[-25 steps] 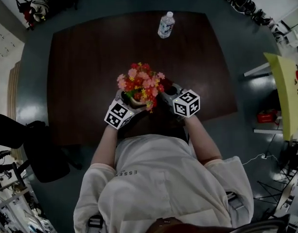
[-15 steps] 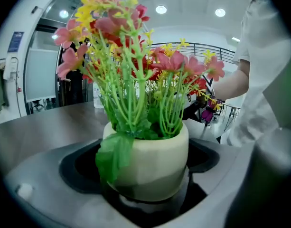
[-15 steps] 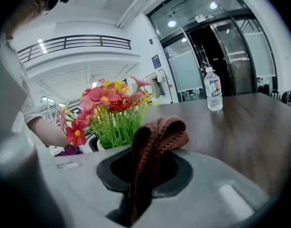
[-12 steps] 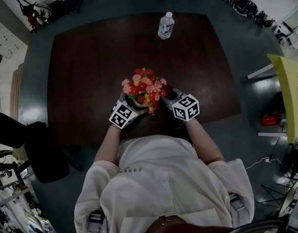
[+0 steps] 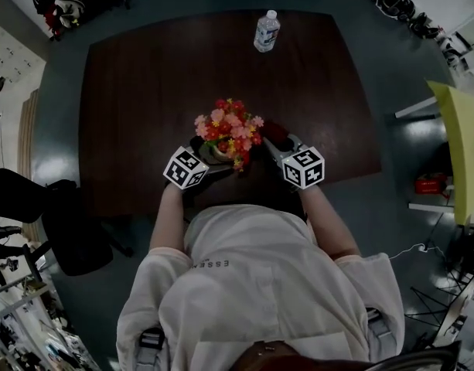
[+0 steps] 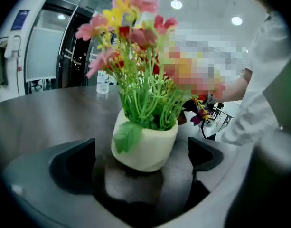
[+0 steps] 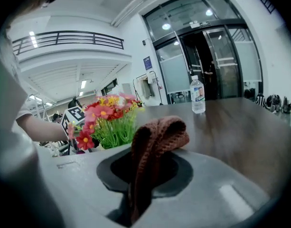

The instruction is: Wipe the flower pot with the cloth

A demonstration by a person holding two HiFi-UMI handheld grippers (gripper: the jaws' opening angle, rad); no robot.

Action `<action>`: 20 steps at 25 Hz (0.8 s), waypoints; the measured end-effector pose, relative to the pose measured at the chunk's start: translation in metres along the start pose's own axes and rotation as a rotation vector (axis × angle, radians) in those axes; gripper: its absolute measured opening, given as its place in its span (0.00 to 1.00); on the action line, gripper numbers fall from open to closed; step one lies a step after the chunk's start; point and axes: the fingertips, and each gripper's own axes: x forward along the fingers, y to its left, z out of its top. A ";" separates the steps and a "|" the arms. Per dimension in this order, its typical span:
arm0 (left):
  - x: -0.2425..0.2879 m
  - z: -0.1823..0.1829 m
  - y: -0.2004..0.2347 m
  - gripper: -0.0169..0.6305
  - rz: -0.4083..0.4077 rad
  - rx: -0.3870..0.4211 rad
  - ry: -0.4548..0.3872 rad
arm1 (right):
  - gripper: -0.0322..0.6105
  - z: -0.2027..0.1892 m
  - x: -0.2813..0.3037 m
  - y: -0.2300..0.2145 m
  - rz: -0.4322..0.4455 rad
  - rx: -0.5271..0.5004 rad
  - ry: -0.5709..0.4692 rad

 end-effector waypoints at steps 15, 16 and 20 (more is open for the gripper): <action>-0.186 0.090 0.010 0.04 0.578 -0.078 -0.496 | 0.13 0.061 -0.087 0.043 -0.190 -0.007 -0.150; -0.189 0.094 -0.003 0.04 0.581 -0.083 -0.515 | 0.13 0.065 -0.095 0.051 -0.183 -0.023 -0.163; -0.195 0.104 -0.064 0.04 0.591 -0.054 -0.548 | 0.13 0.068 -0.129 0.080 -0.155 -0.074 -0.205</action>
